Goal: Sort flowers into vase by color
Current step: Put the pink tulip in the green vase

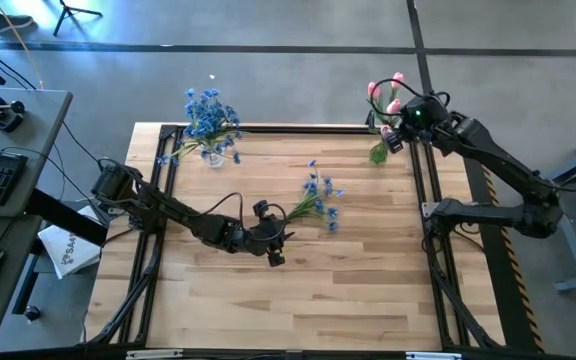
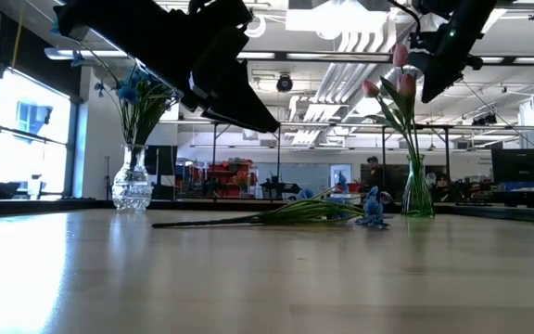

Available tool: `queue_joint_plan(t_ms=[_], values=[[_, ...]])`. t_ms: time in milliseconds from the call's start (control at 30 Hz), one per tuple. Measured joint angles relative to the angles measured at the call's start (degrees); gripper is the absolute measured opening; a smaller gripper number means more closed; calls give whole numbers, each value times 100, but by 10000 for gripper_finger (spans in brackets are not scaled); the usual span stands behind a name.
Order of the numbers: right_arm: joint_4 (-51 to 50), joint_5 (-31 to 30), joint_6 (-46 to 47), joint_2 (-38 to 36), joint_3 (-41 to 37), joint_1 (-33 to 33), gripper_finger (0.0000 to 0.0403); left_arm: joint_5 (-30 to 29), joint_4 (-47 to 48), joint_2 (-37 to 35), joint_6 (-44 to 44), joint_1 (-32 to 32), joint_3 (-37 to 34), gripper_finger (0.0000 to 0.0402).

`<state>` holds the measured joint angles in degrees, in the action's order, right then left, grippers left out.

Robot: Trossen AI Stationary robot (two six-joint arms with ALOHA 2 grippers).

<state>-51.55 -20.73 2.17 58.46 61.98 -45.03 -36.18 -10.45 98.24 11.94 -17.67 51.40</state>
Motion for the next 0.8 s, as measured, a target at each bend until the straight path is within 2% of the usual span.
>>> queue_joint_plan(t_ms=[100, 233, 367, 500, 567, 667, 800], values=[[-55, -2, -101, -111, 0, -5, 9, 0, -1, 2, 0, 0, 2, 129], [-98, 37, -94, -481, 0, -5, 45, 0, 1, 2, 5, 0, 0, 129], [-40, 594, -99, -1003, 33, -5, 103, 0, 1, 2, 52, 0, 2, 129], [311, 1485, -251, -1437, 42, -5, 163, 0, -1, 2, 52, 4, 0, 129], [560, 1671, -267, -1540, 42, -3, 183, 0, -1, 0, 50, 4, 2, 129], [980, 1811, -410, -1576, -73, -5, 192, 0, -1, 2, 50, 4, 0, 129], [1555, 1848, -521, -1519, -405, -5, 183, 0, -1, 2, 50, 4, 0, 129]])
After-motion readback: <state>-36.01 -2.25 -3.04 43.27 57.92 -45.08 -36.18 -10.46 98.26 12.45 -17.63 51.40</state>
